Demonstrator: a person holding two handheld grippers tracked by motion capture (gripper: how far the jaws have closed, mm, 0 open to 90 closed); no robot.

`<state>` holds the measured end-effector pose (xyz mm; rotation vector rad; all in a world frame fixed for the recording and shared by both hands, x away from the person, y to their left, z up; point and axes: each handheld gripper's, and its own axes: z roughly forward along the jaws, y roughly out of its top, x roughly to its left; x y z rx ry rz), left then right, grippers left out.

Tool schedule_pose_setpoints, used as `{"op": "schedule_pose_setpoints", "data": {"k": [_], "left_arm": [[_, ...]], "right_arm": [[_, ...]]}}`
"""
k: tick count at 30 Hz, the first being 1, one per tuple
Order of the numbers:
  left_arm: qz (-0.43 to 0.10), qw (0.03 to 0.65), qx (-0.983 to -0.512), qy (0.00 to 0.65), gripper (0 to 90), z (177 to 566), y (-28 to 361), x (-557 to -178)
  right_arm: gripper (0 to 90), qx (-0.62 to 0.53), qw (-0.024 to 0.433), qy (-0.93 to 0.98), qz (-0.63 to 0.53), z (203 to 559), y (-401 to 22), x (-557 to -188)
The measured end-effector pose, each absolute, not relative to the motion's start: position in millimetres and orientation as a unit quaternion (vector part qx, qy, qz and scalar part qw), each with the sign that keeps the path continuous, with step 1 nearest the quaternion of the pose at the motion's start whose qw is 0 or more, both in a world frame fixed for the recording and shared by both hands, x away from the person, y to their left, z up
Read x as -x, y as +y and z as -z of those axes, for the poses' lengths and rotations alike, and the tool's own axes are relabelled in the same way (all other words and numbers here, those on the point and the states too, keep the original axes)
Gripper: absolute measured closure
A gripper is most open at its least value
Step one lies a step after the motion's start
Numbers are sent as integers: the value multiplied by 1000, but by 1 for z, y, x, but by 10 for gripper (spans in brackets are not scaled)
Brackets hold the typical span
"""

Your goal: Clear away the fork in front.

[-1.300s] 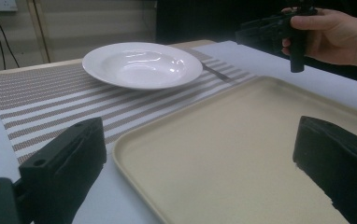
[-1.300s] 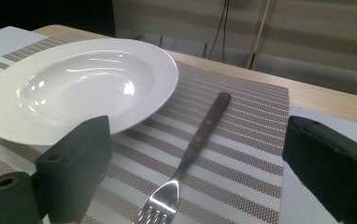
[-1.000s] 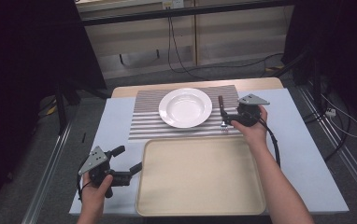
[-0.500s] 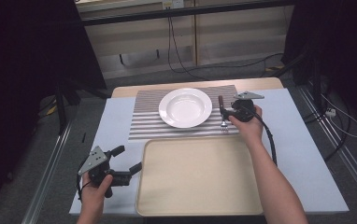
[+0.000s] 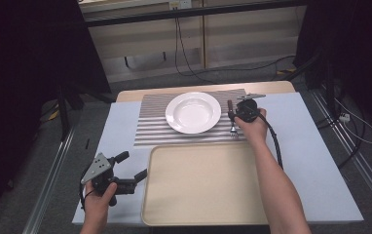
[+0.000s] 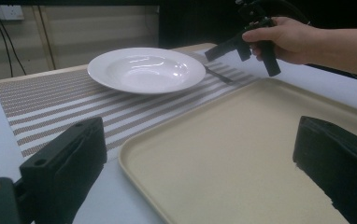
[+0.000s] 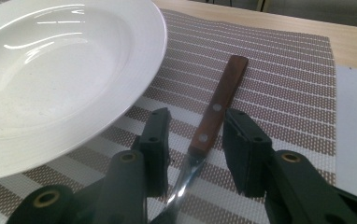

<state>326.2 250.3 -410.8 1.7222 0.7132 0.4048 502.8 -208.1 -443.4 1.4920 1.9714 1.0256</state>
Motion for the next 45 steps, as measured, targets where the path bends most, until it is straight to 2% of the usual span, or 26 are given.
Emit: {"op": "schedule_pose_setpoints", "data": {"k": [8,19,25,45], "left_arm": [[-175,576,-736,309,32,411,252,-327],[-177,576,-736,310,33,411,254,-327],[-179,576,-734,311,33,411,255,-327],[-179,575,-736,309,33,410,253,-324]], "right_arm": [[667,-550,235,729,-333,449,-203,-518],[707,-577,212,724,-313,456,-198,-531],[775,-579,203,729,-303,457,-200,-531],[777,-556,165,771,-264,446,-246,-488]]}}
